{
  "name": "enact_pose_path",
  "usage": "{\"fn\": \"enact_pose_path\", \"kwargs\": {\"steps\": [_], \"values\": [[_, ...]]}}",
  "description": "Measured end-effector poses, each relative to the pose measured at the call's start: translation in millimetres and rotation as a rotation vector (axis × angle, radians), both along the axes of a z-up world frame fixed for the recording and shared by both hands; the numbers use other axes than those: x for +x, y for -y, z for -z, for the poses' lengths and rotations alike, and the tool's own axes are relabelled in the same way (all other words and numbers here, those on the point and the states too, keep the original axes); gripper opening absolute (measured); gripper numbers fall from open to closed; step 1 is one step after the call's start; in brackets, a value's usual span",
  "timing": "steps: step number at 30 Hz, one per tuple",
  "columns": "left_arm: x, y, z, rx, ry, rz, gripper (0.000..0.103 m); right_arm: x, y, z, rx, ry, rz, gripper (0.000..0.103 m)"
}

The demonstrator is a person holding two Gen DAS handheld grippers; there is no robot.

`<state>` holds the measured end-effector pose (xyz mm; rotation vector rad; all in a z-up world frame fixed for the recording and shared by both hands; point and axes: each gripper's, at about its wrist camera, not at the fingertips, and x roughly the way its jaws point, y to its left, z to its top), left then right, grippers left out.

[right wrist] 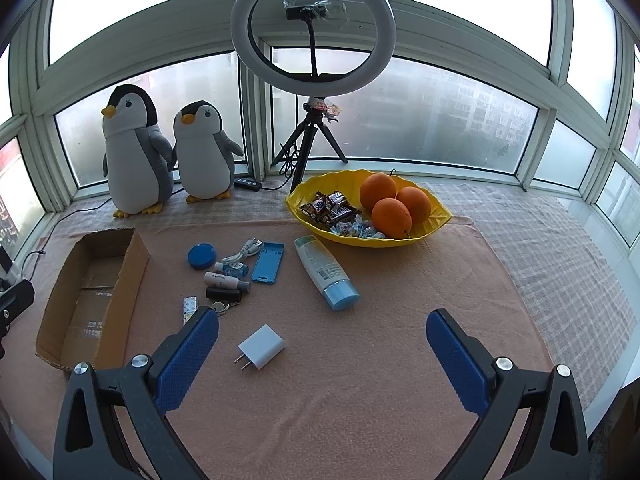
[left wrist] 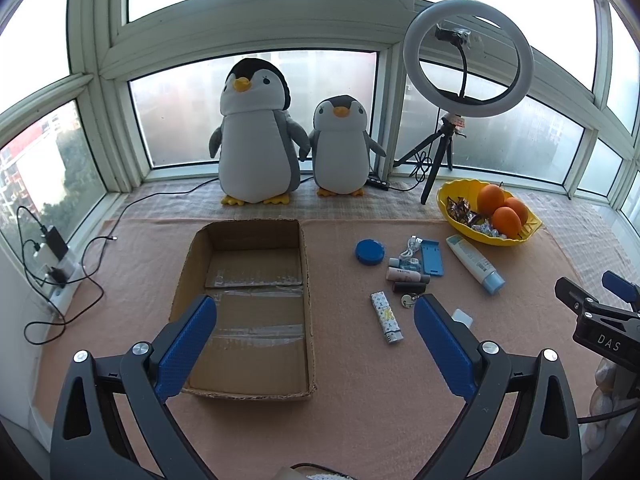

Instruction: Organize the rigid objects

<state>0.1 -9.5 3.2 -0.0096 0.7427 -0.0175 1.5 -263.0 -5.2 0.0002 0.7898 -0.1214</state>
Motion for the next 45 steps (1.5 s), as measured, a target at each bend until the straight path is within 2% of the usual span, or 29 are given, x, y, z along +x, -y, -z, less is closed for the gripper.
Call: {"fn": "enact_pose_path", "kwargs": {"steps": [29, 38, 45], "values": [[0, -3, 0, -0.001, 0.005, -0.004, 0.099, 1, -1, 2, 0.010, -0.012, -0.005, 0.103], [7, -27, 10, 0.010, -0.013, -0.060, 0.099, 4, -5, 4, 0.016, -0.021, -0.021, 0.103], [13, -64, 23, 0.034, -0.041, -0.159, 0.099, 8, -6, 7, 0.029, -0.030, -0.042, 0.103]]}}
